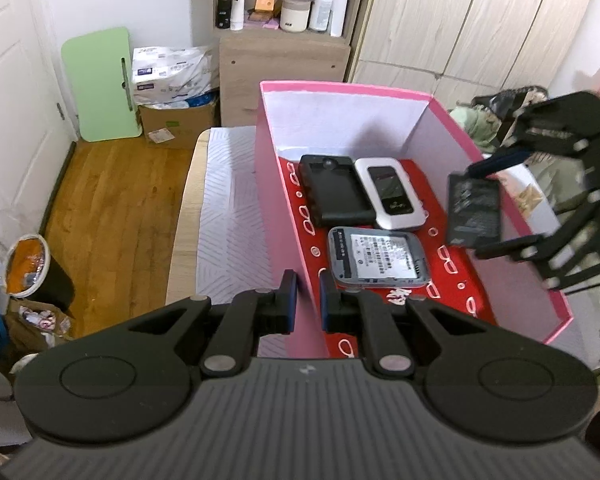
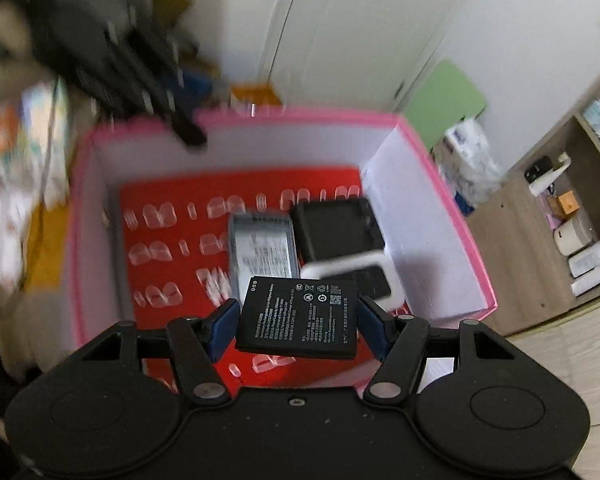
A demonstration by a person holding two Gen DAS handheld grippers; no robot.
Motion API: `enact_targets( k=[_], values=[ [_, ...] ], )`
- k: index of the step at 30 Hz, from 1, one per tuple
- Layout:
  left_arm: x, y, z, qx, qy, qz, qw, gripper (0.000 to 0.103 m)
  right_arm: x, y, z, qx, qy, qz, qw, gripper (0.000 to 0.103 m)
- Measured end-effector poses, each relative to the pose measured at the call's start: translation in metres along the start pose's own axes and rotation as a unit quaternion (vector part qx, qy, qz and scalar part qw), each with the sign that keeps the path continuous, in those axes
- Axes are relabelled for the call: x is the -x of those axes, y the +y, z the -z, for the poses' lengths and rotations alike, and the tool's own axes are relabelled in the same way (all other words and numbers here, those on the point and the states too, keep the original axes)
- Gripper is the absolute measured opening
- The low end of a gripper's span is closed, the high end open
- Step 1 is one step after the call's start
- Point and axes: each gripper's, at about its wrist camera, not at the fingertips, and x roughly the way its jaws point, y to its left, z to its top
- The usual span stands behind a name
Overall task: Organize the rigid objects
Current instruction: 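Carry the black battery into the pink box and release it beside the grey battery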
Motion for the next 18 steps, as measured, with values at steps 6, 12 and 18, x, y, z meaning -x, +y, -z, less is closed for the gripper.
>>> enact_targets(
  k=[6,12,18],
  values=[
    [0.002,0.001,0.000,-0.007,-0.004,0.009,0.9999,0.010,-0.033,0.007,-0.009,0.055,0.087,-0.011,0.995,0.069],
    [0.003,0.006,0.002,-0.003,-0.007,0.018,0.9998,0.010,-0.063,0.010,-0.014,0.079,0.147,-0.040,0.985,0.069],
    [0.003,0.008,0.003,0.001,-0.010,0.024,0.9997,0.010,-0.073,0.002,-0.014,0.045,0.126,-0.086,0.987,0.069]
  ],
)
